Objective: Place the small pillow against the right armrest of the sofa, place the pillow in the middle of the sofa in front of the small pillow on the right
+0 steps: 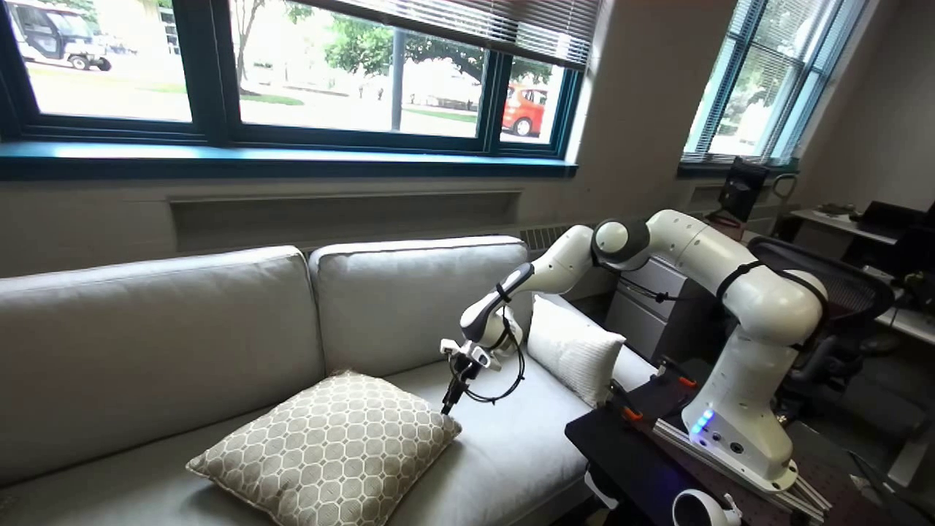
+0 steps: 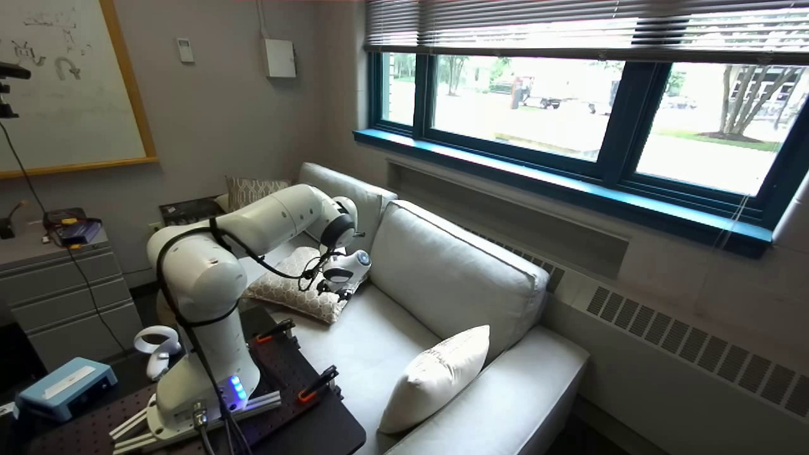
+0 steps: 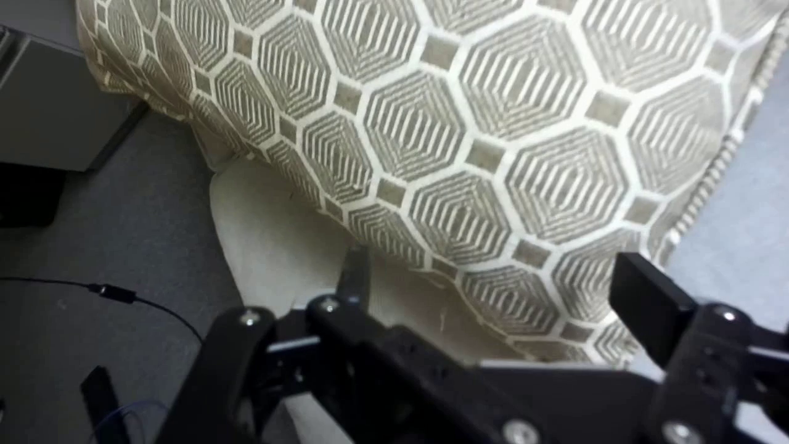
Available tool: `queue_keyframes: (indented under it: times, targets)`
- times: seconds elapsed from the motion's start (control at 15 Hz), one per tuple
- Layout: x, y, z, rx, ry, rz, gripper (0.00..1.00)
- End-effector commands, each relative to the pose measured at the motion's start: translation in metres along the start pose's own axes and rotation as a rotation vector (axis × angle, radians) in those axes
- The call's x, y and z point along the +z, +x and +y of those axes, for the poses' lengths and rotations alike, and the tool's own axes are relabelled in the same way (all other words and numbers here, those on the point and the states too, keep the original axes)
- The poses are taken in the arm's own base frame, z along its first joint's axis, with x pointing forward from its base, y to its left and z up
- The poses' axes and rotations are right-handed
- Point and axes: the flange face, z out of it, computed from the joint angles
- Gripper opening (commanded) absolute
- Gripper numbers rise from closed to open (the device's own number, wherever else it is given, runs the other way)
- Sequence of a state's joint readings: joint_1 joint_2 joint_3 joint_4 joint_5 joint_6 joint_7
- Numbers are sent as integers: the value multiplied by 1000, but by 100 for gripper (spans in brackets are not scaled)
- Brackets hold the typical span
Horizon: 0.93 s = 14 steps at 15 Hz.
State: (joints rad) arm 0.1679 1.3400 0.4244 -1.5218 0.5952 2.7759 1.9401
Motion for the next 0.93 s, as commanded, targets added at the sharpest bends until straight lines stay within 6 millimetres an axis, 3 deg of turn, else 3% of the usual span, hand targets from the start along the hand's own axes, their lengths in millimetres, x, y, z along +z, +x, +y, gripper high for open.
queue_keyframes:
  times: [0.0, 0.33, 0.67, 0.73, 0.87]
  targets:
    - [16, 4, -4, 116, -18, 83, 100]
    - [23, 19, -28, 209, -32, 76, 100]
    - [27, 33, -73, 296, 15, -35, 100]
    - [10, 32, -67, 312, 21, -47, 100]
    - [8, 32, -74, 347, 15, -88, 100]
